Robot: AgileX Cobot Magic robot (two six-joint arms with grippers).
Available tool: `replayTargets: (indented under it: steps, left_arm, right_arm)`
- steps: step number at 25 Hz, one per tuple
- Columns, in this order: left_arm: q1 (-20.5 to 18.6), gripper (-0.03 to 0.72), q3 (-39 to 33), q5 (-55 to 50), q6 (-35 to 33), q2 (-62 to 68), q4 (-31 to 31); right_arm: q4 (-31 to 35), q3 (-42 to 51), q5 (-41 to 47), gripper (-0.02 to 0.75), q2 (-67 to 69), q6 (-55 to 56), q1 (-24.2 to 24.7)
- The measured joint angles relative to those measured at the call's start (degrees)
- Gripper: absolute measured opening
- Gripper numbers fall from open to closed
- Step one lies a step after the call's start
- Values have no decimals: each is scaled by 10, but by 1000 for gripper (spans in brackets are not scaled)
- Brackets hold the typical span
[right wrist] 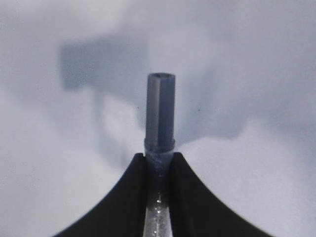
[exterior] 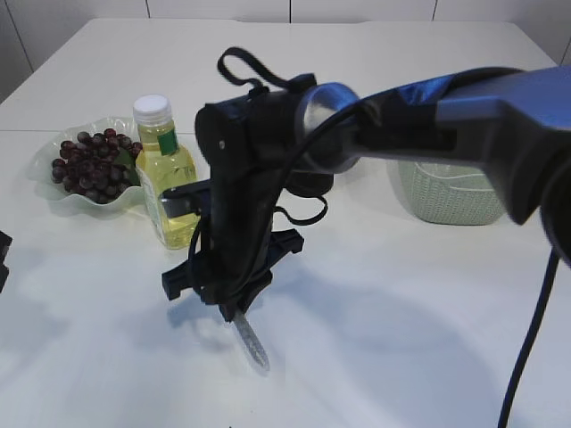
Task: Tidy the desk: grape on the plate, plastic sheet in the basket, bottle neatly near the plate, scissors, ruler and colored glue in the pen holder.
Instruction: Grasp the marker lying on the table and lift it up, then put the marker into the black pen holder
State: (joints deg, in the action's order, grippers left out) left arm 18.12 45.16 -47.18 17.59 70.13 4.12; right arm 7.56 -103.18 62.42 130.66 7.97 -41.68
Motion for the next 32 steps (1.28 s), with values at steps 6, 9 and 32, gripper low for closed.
replayTargets:
  steps: [6, 9, 32]
  left_arm:
    - [0, 307, 0, -1, 0, 0, 0]
    - [0, 307, 0, -4, 0, 0, 0]
    - [0, 307, 0, -31, 0, 0, 0]
  right_arm:
    - [131, 0, -1, 120, -39, -99, 78]
    - [219, 0, -1, 120, -58, -172, 121]
    - [731, 0, -111, 120, -84, -767, 324]
